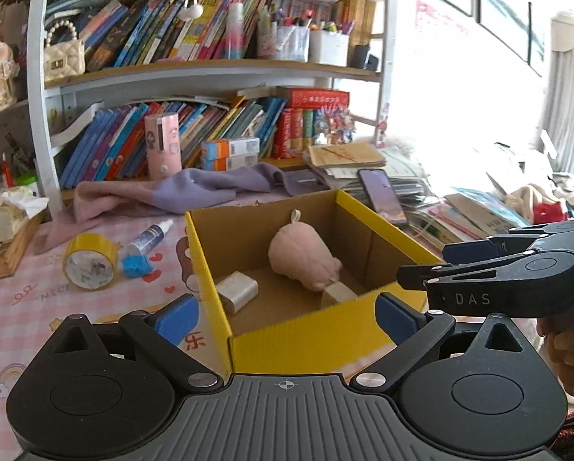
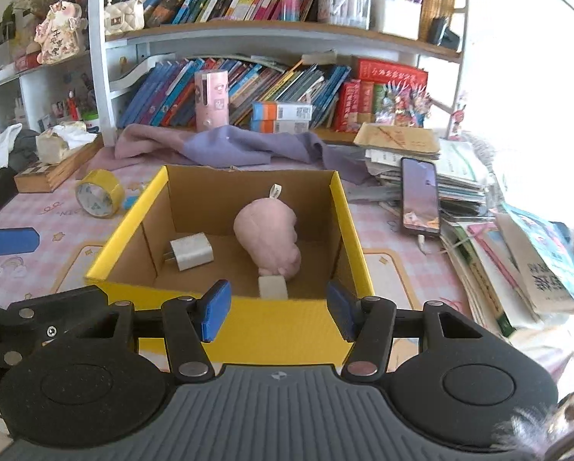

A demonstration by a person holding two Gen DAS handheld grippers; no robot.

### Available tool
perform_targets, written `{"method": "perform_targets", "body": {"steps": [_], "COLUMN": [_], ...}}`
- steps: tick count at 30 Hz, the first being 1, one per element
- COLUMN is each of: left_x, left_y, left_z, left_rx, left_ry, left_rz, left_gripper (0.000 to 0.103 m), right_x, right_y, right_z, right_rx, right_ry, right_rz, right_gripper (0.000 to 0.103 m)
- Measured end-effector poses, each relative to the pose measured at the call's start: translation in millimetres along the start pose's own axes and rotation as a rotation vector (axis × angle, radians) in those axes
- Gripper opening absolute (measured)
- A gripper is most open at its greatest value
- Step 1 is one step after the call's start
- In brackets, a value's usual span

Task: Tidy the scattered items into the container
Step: 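Withdraw both open tools up and away from the yellow box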

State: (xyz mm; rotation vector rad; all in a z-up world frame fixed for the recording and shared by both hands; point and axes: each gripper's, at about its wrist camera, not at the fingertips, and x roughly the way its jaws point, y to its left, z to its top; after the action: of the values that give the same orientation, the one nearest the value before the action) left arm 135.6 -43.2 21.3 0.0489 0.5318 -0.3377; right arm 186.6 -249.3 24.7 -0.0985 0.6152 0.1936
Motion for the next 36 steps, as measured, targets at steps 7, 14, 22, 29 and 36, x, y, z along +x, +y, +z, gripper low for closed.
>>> {"method": "perform_targets", "body": {"steps": [7, 14, 22, 29, 36], "left_x": [-44.4, -77.1, -109.5, -126.6, -141.6], "left_y": [14.5, 24.4, 44.9, 68.4, 83.8], "left_z": [-23.9, -55.4, -81.6, -91.8, -94.7], "left_rx": [0.011, 0.024, 0.03, -0.021, -0.024], "left_ry": [-0.031, 0.009, 0.058, 0.065, 0.048], "left_rz": [-0.011, -0.008, 0.046, 0.108, 0.152], "left_gripper": [0.1, 0.1, 0.1, 0.1, 0.1], "right_x": [-44.5, -73.2, -87.2, -88.7, -86.3], "right_y": [30.9, 69.8, 111.5, 146.9, 168.4], "right_z": [-31.1, -72.8, -89.1, -88.6, -79.8], "right_rx": [-0.003, 0.011, 0.028, -0.039, -0.064], "right_ry": [-0.04, 0.004, 0.043, 0.05, 0.032], "right_rz": [-0.101, -0.11, -0.032, 0.037, 0.077], "right_gripper": [0.053, 0.054, 0.07, 0.071, 0.071]}}
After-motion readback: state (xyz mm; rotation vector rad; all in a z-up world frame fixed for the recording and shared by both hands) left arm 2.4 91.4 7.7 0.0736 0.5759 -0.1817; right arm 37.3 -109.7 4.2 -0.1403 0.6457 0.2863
